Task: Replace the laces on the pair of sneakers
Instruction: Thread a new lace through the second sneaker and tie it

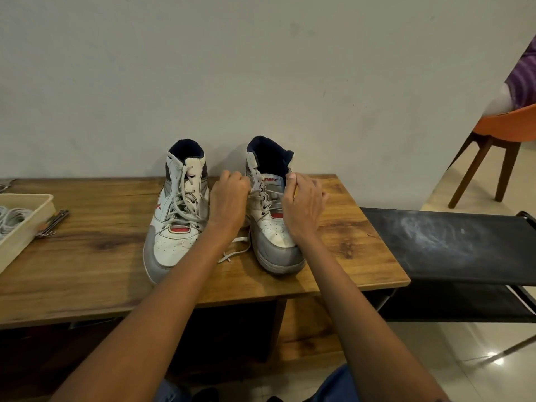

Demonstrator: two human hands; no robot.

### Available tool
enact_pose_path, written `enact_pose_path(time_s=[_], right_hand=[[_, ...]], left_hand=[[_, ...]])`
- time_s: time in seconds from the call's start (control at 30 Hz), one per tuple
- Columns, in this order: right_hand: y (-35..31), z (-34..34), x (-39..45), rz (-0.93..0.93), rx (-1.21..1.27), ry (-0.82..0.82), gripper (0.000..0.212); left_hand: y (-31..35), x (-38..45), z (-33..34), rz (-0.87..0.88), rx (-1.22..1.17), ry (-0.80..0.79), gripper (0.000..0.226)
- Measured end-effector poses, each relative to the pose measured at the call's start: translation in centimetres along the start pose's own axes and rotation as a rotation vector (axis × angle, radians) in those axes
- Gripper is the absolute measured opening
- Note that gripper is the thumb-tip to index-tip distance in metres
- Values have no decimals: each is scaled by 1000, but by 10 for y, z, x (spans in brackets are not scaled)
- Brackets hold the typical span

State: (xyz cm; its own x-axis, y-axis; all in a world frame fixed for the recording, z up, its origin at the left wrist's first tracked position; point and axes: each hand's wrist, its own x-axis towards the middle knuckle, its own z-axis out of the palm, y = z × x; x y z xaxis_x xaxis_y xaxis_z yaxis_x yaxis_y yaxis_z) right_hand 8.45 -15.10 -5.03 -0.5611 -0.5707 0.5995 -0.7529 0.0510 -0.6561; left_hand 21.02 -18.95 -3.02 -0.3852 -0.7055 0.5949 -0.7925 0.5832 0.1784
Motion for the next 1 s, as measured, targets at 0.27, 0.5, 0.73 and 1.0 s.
enact_pose_path(time_s=[0.27,0.5,0.73,1.0], right_hand=[[-1,1,0,-9,7,9,39],[-2,-1,0,-5,6,-1,38],[-2,-1,0,-19,2,10,35],[-3,-3,1,8,18,-53,40]], left_hand=[[-2,-5,-6,40,-432,-46,25],[-5,-7,2,-21,-226,-240,43],[-4,-3,2,-71,-392,-322,41],[2,11,-26,-366,-846,-349,23]])
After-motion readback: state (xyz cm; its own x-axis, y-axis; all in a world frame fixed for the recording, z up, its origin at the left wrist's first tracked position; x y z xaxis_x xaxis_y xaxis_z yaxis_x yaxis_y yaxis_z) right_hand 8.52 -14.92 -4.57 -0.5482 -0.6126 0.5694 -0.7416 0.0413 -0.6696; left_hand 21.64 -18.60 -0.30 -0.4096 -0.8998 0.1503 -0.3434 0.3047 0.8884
